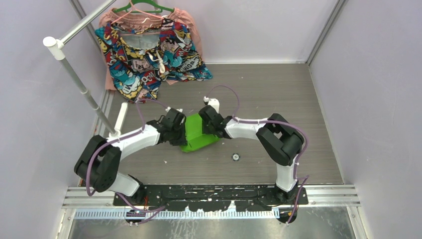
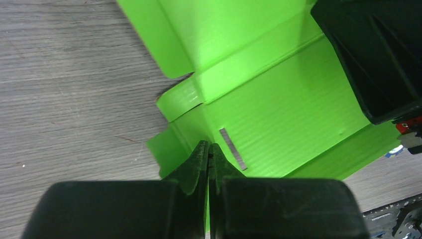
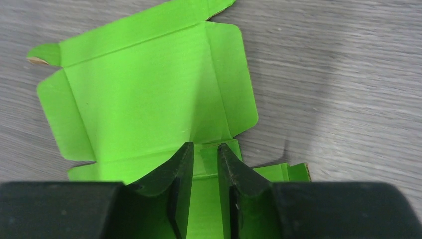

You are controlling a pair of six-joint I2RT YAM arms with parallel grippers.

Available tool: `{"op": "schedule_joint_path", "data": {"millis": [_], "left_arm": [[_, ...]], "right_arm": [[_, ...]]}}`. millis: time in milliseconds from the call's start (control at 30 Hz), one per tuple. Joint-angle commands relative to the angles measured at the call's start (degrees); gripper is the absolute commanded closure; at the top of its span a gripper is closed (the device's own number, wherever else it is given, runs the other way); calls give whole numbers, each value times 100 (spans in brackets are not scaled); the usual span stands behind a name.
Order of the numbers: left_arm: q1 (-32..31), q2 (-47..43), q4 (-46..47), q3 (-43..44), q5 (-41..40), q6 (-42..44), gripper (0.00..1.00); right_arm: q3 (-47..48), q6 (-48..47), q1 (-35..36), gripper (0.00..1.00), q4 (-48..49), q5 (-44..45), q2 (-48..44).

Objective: Fold the paper box
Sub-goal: Fold the paper box at the center of the board.

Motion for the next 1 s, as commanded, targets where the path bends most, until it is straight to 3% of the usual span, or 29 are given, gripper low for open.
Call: {"op": "schedule_joint_path", "data": {"millis": [0, 200, 467, 700, 967], "left_arm": [[30, 90, 269, 93, 56, -35, 100], [25, 224, 279, 186, 78, -5, 100], [26, 291, 269, 299, 150, 60, 100], [24, 358, 320, 323, 238, 62, 100], [36, 148, 199, 392, 72, 102, 100]], "right_arm": [[-901, 572, 60, 68, 84, -739, 591], [-1144, 399, 61, 58, 167, -406, -314], [-979, 293, 62, 58, -420, -486, -914], [-1805, 370, 230, 60, 188, -618, -1311], [-1664, 376, 385, 78, -339, -143, -756]]}}
